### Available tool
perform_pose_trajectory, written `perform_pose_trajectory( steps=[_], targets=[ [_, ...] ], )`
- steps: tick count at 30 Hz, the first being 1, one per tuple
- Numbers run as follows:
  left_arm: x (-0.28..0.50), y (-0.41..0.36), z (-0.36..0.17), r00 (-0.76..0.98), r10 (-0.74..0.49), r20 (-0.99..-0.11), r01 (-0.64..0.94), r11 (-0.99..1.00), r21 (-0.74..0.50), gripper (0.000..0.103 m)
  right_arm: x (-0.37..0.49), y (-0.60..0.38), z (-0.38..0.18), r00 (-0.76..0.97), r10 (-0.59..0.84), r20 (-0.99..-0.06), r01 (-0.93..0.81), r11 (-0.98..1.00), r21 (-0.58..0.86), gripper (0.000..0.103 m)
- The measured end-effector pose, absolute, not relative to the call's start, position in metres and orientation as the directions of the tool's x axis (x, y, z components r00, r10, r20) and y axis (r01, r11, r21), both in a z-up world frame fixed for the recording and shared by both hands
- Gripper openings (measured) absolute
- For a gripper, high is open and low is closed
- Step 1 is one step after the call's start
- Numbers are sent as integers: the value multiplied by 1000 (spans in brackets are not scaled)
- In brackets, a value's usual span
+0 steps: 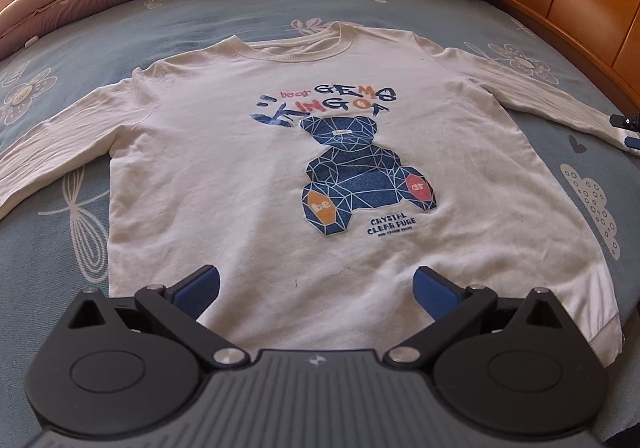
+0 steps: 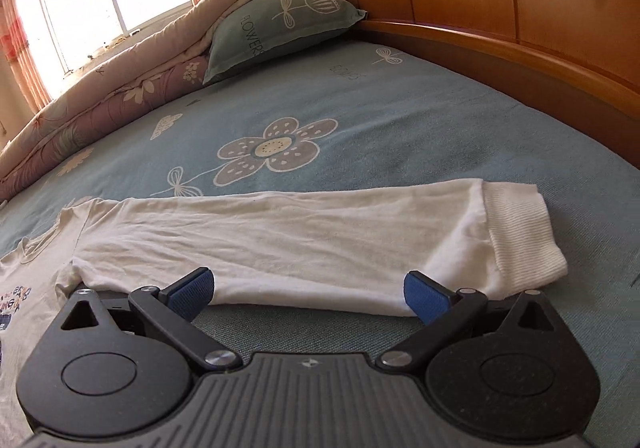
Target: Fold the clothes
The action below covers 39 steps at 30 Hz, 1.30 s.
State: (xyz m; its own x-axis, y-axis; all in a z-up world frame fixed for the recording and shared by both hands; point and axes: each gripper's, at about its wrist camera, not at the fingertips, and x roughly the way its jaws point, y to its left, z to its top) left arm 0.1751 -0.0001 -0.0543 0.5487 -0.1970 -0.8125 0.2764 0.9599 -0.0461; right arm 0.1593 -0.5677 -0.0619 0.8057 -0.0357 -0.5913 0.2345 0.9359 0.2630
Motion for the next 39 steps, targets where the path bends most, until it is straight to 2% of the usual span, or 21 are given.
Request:
perform_pose_trajectory(
  steps=[3, 7, 14, 18, 21, 28, 31, 34, 36, 39],
  targets=[
    [175, -8, -53, 548, -200, -812, 293, 955, -38, 102, 161, -577, -55, 827, -77, -557, 257, 933, 252, 103],
    [172, -12, -50, 550, -207, -809, 304, 952, -37, 102, 176, -592, -75, 756, -145, -638, 338, 921, 192, 103],
    [172, -6, -47, 557, -189, -809, 287, 958, -26, 102, 159, -569, -55, 746, -188, -639, 319, 943, 95, 103],
    [167, -8, -39, 571, -211, -793, 302, 953, -36, 102, 156, -521, -26, 772, -71, -631, 174, 979, 103, 103],
    [160, -7, -33, 585, -209, -783, 309, 951, -24, 102, 158, -460, -16, 754, 80, -652, -18, 995, 101, 103],
    [136, 14, -28, 606, -187, -773, 270, 963, -22, 102, 150, -306, -24, 600, 378, -705, -419, 899, 126, 103],
    [123, 21, -31, 601, -170, -781, 279, 960, 5, 102, 139, -252, -43, 528, 403, -747, -502, 858, 108, 103],
    [113, 27, -37, 591, -174, -788, 292, 956, 8, 102, 126, -221, -66, 512, 326, -795, -520, 854, 16, 103],
    [108, 32, -43, 582, -178, -793, 294, 956, 1, 102, 115, -213, -74, 555, 304, -775, -516, 856, -34, 103],
    [106, 35, -54, 563, -222, -796, 310, 950, -45, 102, 111, -222, -77, 577, 312, -755, -476, 880, 0, 103]
  ],
)
